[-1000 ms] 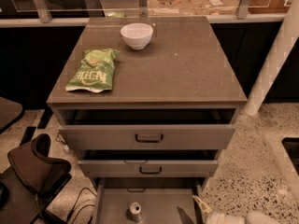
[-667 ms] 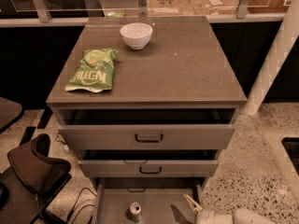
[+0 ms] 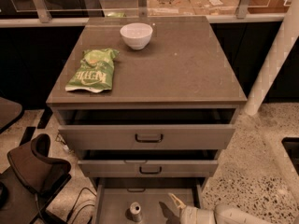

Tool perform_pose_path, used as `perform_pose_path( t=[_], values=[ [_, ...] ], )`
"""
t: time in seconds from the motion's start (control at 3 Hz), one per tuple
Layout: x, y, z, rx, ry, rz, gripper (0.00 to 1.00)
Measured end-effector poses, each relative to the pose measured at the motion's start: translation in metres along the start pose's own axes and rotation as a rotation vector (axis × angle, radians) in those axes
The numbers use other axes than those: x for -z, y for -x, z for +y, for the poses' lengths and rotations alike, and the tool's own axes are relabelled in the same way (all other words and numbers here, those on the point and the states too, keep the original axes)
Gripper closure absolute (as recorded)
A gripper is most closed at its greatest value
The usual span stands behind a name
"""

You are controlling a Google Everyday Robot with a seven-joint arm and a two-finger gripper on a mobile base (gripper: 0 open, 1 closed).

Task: Pick redbull can from bottom drawer and place on counter

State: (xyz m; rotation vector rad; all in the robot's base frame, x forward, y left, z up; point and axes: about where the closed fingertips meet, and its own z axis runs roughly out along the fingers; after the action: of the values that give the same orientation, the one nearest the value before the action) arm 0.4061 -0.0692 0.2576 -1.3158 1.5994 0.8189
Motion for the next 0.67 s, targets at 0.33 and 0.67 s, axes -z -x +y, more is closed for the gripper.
perform_pose_path(
  t=[0.33,0.67],
  values=[
    [-0.007,0.000,0.002,-0.004,0.016,-0.017,0.00],
    [-0.036,0.000,0.010,-0.004,0.065,-0.069,0.00]
  ],
)
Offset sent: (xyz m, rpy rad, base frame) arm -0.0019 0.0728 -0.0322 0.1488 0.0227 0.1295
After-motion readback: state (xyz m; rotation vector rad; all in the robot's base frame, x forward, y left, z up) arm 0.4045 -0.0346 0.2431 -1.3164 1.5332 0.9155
